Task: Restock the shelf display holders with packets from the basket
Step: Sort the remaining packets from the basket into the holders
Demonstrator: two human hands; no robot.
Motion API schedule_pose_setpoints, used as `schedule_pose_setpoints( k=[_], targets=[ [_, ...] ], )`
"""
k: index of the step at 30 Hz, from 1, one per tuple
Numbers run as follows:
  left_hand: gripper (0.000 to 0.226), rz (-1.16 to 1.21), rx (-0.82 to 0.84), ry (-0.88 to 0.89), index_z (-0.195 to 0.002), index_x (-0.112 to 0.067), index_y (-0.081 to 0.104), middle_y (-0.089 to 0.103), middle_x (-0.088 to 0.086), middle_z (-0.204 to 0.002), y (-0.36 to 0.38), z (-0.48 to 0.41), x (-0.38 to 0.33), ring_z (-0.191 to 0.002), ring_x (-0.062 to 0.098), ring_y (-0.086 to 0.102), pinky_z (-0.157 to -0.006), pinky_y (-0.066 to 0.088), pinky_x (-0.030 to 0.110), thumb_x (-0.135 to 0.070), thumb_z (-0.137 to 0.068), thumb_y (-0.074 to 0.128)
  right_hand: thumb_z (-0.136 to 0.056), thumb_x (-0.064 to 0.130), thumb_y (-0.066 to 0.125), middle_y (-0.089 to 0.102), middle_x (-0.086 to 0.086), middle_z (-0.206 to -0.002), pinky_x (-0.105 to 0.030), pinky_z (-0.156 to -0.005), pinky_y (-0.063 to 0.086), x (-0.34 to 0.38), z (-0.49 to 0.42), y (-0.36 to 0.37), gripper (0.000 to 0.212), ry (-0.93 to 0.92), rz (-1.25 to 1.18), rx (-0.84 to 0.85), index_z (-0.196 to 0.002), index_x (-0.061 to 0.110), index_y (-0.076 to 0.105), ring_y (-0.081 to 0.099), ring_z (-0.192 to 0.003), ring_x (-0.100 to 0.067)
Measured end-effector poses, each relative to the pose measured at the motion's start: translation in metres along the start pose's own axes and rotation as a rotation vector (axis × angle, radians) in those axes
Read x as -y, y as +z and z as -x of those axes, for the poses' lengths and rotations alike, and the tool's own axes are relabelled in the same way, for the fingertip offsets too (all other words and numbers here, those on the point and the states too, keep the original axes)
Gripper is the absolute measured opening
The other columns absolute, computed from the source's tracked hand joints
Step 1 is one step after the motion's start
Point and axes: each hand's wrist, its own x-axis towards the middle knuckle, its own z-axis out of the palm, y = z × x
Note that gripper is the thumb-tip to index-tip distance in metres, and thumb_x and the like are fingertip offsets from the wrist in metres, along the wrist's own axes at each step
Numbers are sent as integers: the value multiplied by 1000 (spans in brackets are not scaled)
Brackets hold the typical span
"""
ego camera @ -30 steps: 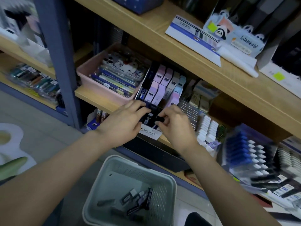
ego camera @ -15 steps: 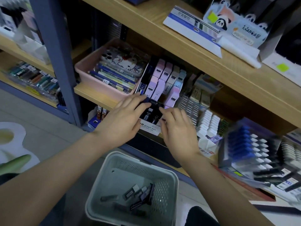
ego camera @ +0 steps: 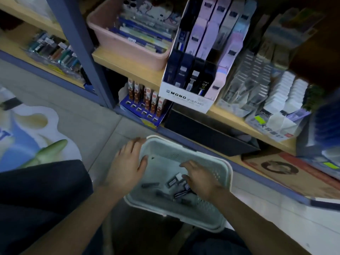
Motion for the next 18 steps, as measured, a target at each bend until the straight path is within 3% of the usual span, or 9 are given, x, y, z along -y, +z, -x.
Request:
schedule_pose_setpoints(
  k=[2, 4, 7, 10, 12, 18],
  targets=[
    [52, 116, 19, -108, -132, -10, 43, 52, 12, -124, 18, 11, 12, -98, 33, 58, -82, 48, 42, -39, -89, 34, -98, 16, 46, 38, -5, -142, -29, -99, 33, -12, -14, 31, 43, 75, -102, 42, -139, 16, 36, 39, -128, -23],
    [47, 193, 22, -164, -139, -16, 35, 47, 6, -128, 32, 17, 17, -102, 24, 54, -78, 44, 31, -33, -96, 35, -93, 11, 51, 37, -5, -144, -27, -102, 32, -23, -25, 58, 49, 111, -140, 91, -139, 16, 37, 37, -130, -23],
    [45, 292, 22, -209, -141, -25, 29, 44, -1, -128, 47, 21, 18, -101, 10, 50, -72, 38, 13, -36, -98, 32, -84, 18, 65, 22, -2, -153, -31, -113, 20, -44, -32, 91, 75, 77, 47, 223, -146, 22, 23, 23, -139, -22],
    [46, 331, -7, -187, -140, -32, 23, 43, -1, -130, 53, 18, 20, -101, 4, 47, -72, 38, 5, -45, -97, 29, -84, 18, 64, 10, -5, -156, -37, -115, 14, -56, -38, 109, 87, 42, 229, 231, -150, 24, 7, 14, -142, -25],
    [51, 312, -20, -153, -143, -25, 28, 44, 1, -131, 54, 11, 23, -106, 9, 48, -83, 38, 12, -45, -95, 28, -85, 20, 62, 15, -10, -153, -37, -113, 18, -60, -47, 113, 84, 0, 272, 179, -150, 24, 9, 17, -141, -26],
    [52, 315, -25, -111, -142, -19, 31, 44, 4, -131, 56, -6, 25, -109, 16, 52, -88, 48, 32, -41, -95, 29, -74, 52, 70, 30, -6, -138, -36, -107, 27, -62, -77, 107, 87, -45, 176, 110, -142, 19, 26, 29, -130, -24]
  ],
)
